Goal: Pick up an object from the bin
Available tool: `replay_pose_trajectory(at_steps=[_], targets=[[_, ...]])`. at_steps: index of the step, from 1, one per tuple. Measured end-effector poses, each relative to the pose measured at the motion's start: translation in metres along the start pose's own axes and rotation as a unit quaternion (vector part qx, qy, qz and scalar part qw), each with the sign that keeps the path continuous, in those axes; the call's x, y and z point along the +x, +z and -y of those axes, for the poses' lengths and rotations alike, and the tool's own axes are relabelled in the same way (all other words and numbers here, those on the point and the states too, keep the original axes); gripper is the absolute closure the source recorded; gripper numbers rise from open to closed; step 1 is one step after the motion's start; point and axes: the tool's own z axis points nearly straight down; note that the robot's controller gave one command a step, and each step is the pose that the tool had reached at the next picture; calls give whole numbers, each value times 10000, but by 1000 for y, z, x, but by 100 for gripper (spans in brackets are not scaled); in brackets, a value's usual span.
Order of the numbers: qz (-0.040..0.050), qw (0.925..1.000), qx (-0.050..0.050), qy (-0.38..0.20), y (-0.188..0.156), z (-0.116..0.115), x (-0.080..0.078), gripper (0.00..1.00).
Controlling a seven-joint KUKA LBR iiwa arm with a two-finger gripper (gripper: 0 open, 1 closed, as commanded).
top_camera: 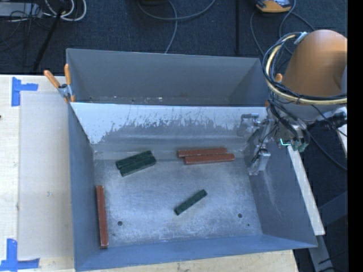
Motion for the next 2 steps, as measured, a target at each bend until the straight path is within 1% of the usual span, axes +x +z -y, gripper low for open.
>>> replay_pose_trajectory(at_steps=[1, 2], targets=[[3, 9919, -4, -1273, 178, -72, 19, 0], [35, 9822, 3, -1880, 144, -106, 44, 0]])
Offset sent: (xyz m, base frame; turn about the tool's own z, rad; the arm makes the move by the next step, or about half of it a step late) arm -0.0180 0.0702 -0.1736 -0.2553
